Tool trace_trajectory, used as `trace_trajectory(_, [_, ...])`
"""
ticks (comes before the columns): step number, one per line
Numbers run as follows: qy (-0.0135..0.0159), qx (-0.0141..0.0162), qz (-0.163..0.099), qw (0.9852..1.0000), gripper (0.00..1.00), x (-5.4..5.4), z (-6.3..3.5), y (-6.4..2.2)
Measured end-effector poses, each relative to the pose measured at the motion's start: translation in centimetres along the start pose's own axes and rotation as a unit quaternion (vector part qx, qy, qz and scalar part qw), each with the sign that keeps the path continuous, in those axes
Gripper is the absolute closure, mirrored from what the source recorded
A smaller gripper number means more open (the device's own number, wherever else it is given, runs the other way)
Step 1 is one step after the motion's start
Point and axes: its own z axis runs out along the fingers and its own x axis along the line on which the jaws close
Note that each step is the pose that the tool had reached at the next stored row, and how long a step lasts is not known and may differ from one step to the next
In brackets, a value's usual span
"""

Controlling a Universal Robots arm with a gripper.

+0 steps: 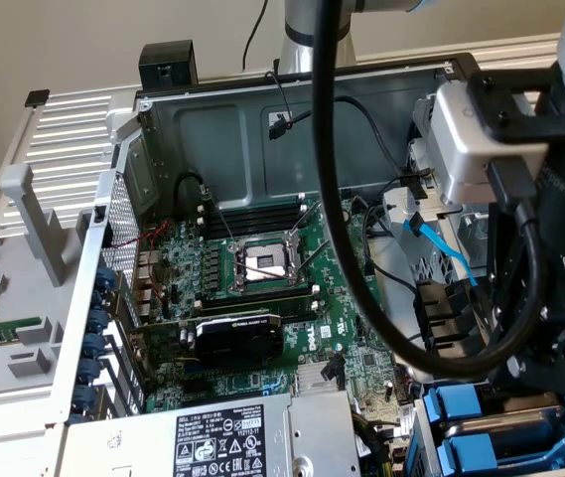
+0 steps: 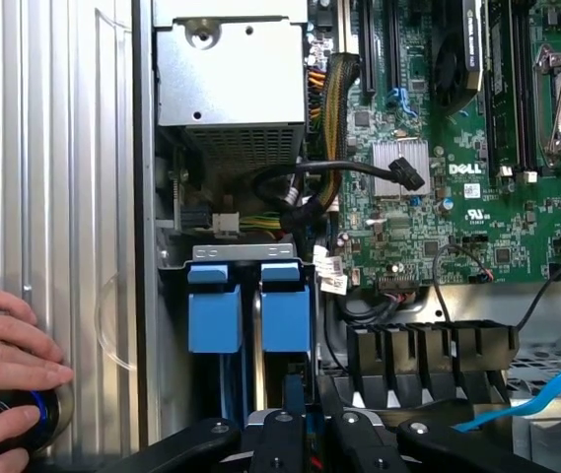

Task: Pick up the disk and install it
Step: 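Insert the second disk wire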

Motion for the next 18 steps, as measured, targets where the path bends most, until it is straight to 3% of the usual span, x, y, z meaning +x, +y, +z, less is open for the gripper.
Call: trace_trajectory(18, [-0.0012, 0.0000, 0.000, 1.0000, 0.84, 0.20, 0.01, -0.01])
